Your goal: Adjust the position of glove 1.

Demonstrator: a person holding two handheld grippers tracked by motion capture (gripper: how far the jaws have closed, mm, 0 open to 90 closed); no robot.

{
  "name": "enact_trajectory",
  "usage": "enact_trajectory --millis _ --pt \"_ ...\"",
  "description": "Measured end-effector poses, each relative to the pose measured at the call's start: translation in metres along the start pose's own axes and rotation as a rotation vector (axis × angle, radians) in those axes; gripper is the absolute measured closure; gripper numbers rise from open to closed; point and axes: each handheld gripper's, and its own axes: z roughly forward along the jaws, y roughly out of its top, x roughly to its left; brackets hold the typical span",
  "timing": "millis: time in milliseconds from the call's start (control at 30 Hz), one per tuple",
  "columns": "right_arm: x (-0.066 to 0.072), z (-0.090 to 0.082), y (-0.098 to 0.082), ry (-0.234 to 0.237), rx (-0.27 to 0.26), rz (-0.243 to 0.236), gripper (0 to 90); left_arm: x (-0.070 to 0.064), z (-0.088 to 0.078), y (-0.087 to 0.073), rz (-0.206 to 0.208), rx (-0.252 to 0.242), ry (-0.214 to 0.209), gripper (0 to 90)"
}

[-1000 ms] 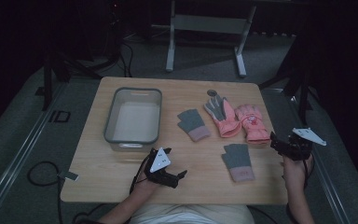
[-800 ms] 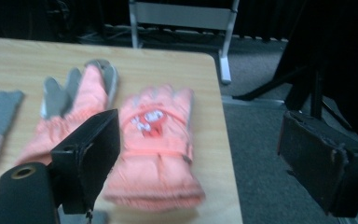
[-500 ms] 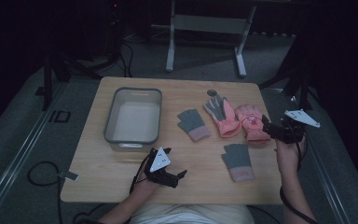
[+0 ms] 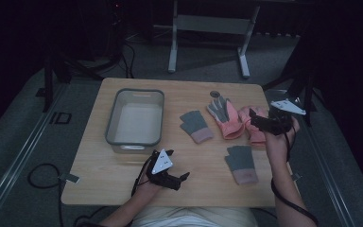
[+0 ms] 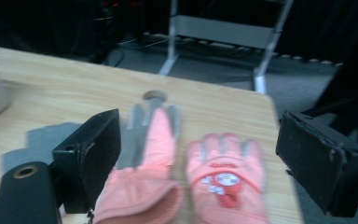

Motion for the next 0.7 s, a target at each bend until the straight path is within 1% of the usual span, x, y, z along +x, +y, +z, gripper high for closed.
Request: enact_trajectory --millis 100,133,200,267,300,400,433,467,533,567,700 --pt "0.007 0.006 0.001 0.051 0.026 -0.001 14.0 0.0 0.0 0.0 0.0 0.0 0.0 0.0" --pt "0.01 0.008 0.001 0.067 0.026 0.004 14.0 0.0 0.0 0.0 -0.001 0.001 0.0 0.0" --pt "0.015 0.01 0.002 0.084 0.027 0.012 13.6 0.0 0.0 0.0 0.0 0.002 0.001 0.0" --pt "0.021 0.014 0.004 0.083 0.025 0.025 13.2 0.0 0.0 0.0 0.0 0.001 0.0 0.0" --pt "0.023 0.015 0.005 0.089 0.018 0.031 12.8 0.0 0.0 0.0 0.0 0.0 0.0 0.0" --pt "0.034 0.021 0.007 0.129 0.014 0.006 11.2 0.0 0.0 0.0 0.0 0.001 -0.001 0.0" --pt "0.037 0.023 0.007 0.151 0.017 0.0 11.3 0.0 0.0 0.0 0.001 0.0 -0.001 0.0" --pt "0.041 0.025 0.008 0.174 0.019 -0.007 13.6 0.0 0.0 0.0 0.0 0.0 -0.001 0.0" --pt "0.048 0.03 0.009 0.21 0.023 -0.033 14.1 0.0 0.0 0.0 0.002 0.001 -0.001 0.0" --pt "0.052 0.033 0.009 0.237 0.03 -0.046 14.2 0.0 0.0 0.0 0.002 0.0 -0.001 0.0" --pt "0.067 0.043 0.01 0.304 0.053 -0.073 15.9 0.0 0.0 0.0 0.0 -0.001 -0.002 0.0"
